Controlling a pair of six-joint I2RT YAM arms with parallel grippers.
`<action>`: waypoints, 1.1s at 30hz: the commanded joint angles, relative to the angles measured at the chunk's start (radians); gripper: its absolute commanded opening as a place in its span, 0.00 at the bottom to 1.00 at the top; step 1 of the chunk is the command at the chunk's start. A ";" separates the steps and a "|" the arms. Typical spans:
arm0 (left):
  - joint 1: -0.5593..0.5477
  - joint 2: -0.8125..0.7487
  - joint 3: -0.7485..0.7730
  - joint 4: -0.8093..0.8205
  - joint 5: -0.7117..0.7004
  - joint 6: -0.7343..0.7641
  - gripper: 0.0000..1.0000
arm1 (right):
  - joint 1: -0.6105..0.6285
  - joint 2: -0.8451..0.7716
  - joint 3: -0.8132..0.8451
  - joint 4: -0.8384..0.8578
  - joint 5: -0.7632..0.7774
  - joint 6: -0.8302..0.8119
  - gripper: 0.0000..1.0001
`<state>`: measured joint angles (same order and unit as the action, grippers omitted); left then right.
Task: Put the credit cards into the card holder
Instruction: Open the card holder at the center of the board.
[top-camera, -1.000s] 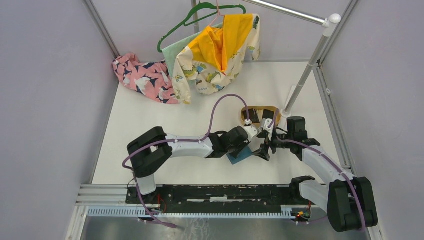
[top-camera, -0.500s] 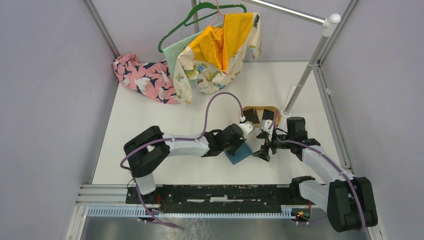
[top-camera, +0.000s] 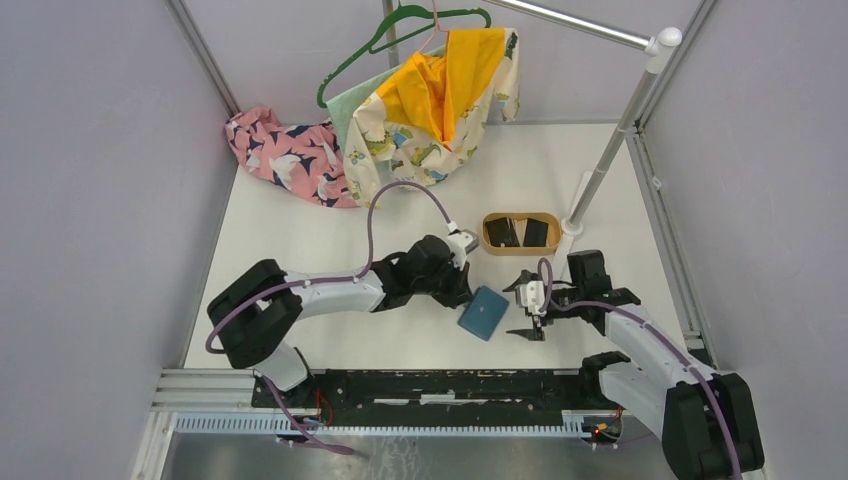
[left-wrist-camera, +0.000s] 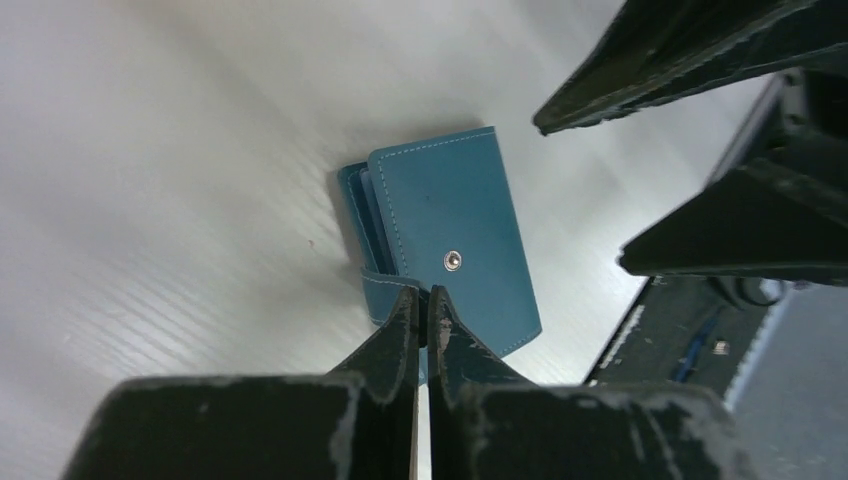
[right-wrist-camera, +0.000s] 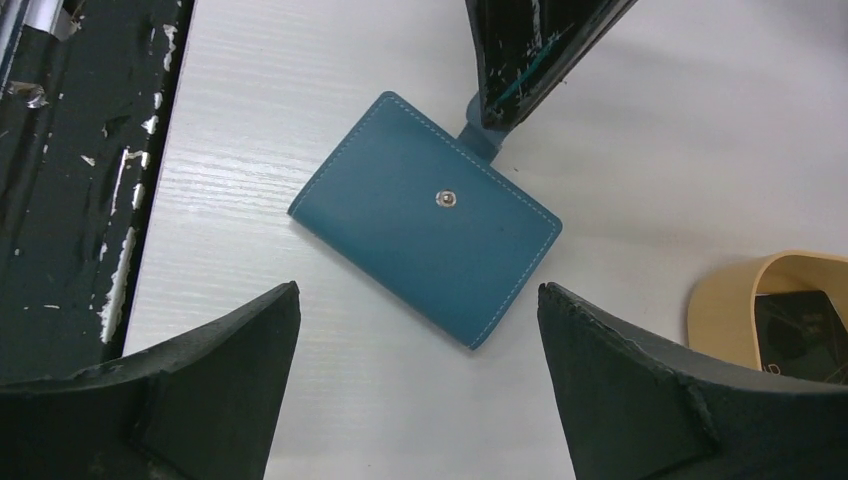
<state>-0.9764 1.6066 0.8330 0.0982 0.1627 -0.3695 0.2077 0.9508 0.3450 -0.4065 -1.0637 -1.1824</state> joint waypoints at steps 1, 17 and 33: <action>0.031 -0.070 -0.061 0.204 0.191 -0.160 0.02 | 0.028 0.022 0.002 0.077 0.059 0.055 0.93; 0.147 -0.141 -0.093 0.344 0.322 -0.277 0.02 | 0.054 0.107 0.049 0.167 0.243 0.293 0.63; 0.200 -0.204 -0.119 0.222 0.285 -0.206 0.02 | 0.038 0.073 0.107 0.079 0.141 0.252 0.71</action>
<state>-0.7948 1.4422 0.7193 0.3382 0.4541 -0.6067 0.2531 1.0473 0.3920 -0.2794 -0.8482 -0.8867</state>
